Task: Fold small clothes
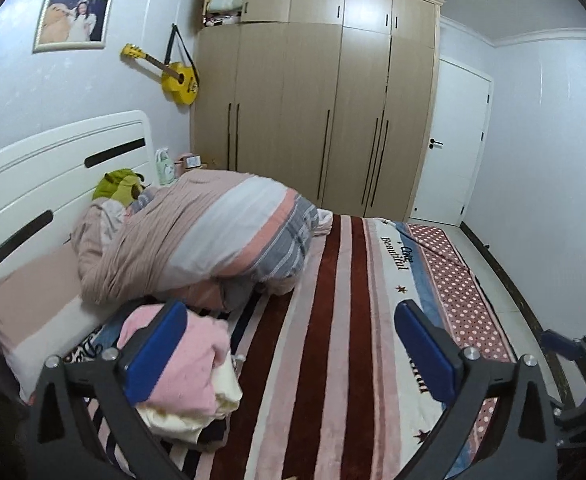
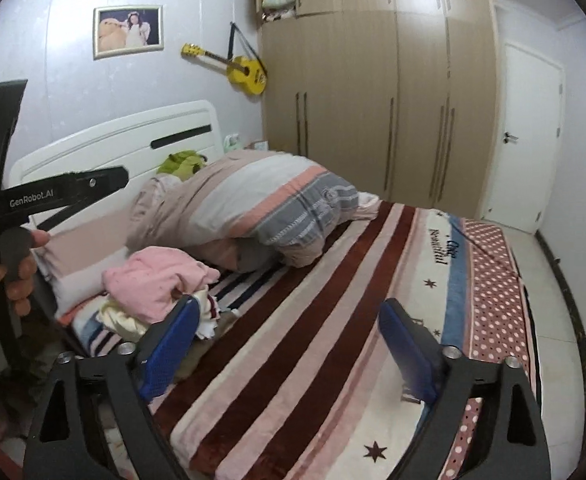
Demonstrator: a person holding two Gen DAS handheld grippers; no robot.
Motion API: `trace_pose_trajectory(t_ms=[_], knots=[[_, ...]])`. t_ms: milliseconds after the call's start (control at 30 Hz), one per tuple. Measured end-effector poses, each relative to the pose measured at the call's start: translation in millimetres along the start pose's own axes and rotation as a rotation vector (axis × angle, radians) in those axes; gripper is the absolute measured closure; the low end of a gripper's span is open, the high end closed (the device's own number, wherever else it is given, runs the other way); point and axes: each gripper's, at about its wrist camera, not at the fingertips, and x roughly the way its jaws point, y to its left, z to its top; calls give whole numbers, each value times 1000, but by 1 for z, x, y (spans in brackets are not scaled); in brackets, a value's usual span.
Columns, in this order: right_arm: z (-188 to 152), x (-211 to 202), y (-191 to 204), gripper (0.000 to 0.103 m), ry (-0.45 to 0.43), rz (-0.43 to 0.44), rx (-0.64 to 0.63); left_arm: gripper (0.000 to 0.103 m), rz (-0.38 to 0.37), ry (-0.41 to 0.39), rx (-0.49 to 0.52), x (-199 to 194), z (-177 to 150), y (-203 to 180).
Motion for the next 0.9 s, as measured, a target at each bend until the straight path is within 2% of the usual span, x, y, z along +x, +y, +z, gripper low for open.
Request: trace_pose_trajectory(t_ms=[100, 233, 333, 500, 667, 900], knots=[[-29, 2, 11, 4, -63, -37, -24, 1, 16, -33, 23, 11, -41, 15], [-88, 29, 28, 1, -151, -83, -106, 1, 30, -80, 42, 41, -103, 30], [-129, 58, 28, 1, -198, -66, -116, 1, 7, -116, 60, 65, -148, 33], [-173, 102, 20, 1, -224, -30, -73, 1, -5, -172, 88, 100, -206, 37], [-198, 124, 18, 1, -253, -32, -59, 1, -9, -208, 90, 124, -239, 39], [-219, 138, 15, 1, -266, -34, -54, 1, -3, -243, 84, 141, -263, 39]])
